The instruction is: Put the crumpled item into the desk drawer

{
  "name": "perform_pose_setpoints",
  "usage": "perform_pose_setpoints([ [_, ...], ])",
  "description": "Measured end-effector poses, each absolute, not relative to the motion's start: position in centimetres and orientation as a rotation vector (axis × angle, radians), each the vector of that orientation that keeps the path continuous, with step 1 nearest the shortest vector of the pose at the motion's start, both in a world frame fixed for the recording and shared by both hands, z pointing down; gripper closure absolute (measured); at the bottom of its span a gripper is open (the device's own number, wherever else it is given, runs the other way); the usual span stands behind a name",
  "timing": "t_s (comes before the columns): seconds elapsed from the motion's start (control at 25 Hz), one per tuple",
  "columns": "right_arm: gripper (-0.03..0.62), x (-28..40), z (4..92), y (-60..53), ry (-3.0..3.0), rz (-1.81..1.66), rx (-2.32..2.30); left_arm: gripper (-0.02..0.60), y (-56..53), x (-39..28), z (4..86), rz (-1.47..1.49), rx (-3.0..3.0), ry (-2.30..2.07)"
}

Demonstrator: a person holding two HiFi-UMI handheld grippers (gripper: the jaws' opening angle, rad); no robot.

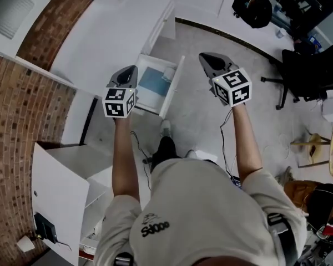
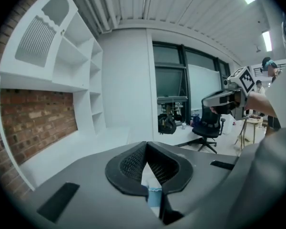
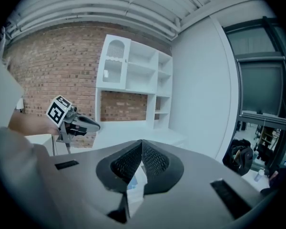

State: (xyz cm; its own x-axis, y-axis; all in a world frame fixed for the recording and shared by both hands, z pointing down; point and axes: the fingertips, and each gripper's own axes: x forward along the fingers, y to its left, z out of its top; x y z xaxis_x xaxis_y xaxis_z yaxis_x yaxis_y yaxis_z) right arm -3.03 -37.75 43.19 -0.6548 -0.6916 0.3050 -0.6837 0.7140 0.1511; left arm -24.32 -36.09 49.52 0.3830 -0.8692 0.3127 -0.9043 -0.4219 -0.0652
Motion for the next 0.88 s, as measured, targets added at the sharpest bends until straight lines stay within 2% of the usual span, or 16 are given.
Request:
perform_pose_setpoints([
  [0.36, 0.599, -2.3, 38.4, -29.5, -2.586, -0.217, 1.045, 0.563, -26.5, -23.8, 43.4, 0.404, 2.575, -1.703],
  [0.88, 0.599, -0.9, 34.0, -22.0, -2.606, -0.382, 1.001, 0.563, -18.2, -21.6, 37.7, 0.344, 2.647, -1.812],
])
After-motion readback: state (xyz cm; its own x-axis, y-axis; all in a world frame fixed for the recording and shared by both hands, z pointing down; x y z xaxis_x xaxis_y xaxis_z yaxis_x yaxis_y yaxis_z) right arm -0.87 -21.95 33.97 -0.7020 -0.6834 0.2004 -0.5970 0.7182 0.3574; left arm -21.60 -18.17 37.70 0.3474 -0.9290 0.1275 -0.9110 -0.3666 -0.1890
